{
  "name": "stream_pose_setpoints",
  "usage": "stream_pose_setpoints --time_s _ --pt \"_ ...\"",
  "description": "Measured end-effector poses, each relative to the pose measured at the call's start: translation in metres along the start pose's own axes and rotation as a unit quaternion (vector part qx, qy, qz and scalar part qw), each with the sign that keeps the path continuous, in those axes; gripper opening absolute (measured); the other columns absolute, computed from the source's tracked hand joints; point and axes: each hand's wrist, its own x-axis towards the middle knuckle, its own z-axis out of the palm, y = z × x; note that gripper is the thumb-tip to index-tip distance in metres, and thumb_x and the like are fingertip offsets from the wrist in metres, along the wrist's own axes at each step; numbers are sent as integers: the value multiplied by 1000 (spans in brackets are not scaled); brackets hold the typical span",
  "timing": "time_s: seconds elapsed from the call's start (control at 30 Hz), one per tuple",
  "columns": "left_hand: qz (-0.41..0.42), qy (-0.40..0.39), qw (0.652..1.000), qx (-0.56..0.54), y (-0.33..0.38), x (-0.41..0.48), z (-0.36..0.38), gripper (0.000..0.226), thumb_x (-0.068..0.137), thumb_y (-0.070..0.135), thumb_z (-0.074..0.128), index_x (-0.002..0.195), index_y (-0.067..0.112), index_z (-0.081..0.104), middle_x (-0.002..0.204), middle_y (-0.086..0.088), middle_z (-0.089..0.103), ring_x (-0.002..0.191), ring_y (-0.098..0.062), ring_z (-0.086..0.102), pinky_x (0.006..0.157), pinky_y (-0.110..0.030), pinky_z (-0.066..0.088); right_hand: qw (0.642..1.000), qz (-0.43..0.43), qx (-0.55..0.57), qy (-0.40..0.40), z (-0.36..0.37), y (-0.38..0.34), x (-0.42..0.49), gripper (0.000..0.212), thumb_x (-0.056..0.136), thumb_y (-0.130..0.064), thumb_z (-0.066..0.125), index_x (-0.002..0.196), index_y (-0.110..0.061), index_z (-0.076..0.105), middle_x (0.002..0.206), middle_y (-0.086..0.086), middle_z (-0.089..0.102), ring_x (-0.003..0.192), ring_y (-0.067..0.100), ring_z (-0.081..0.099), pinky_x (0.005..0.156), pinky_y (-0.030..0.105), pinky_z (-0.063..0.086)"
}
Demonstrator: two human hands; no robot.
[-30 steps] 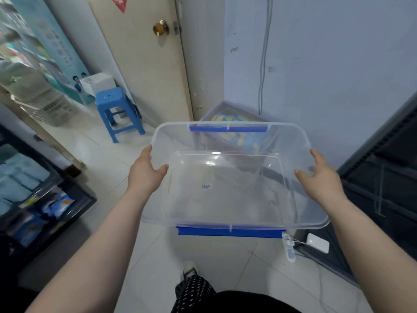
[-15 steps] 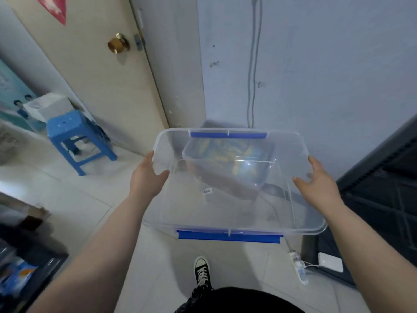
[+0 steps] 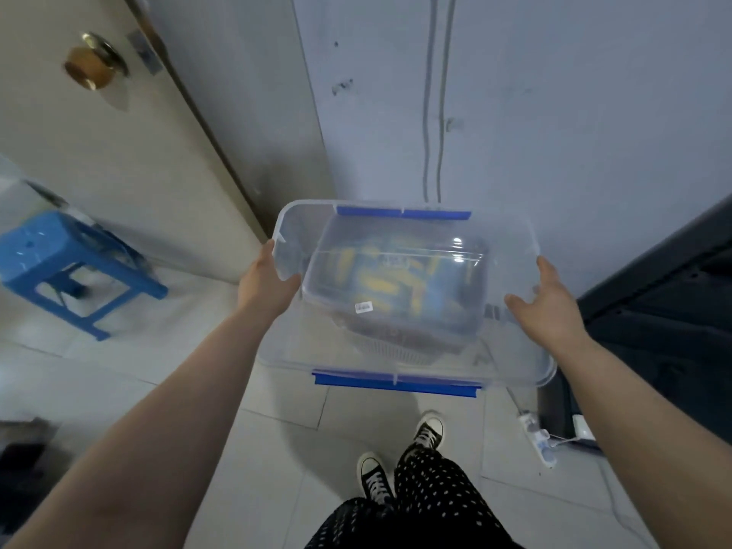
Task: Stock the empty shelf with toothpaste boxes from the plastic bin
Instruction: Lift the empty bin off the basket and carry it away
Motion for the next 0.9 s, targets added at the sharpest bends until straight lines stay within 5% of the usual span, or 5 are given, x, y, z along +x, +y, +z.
stream_pose_setpoints --time_s 0.37,0.7,0.9 --pt "-35 -57 997 -44 12 110 49 70 85 37 64 145 25 31 125 -1 55 109 -26 54 87 -34 41 996 66 23 -51 34 -5 93 84 88 -21 62 152 -18 6 136 20 48 121 33 50 94 37 41" --pt "11 -93 993 -78 -1 186 86 65 72 56 68 129 37 44 113 9 59 103 -16 59 89 -43 53 996 75 6 -52 56 -14 141 83 89 -18 59 152 -18 4 149 19 33 132 35 38 104 37 32" --pt "33 -80 995 -56 8 202 89 70 74 46 68 136 33 38 121 4 56 110 -21 55 95 -45 48 997 69 -17 -34 61 -22 150 84 89 -15 59 152 -16 5 146 21 32 125 37 42 93 35 37"
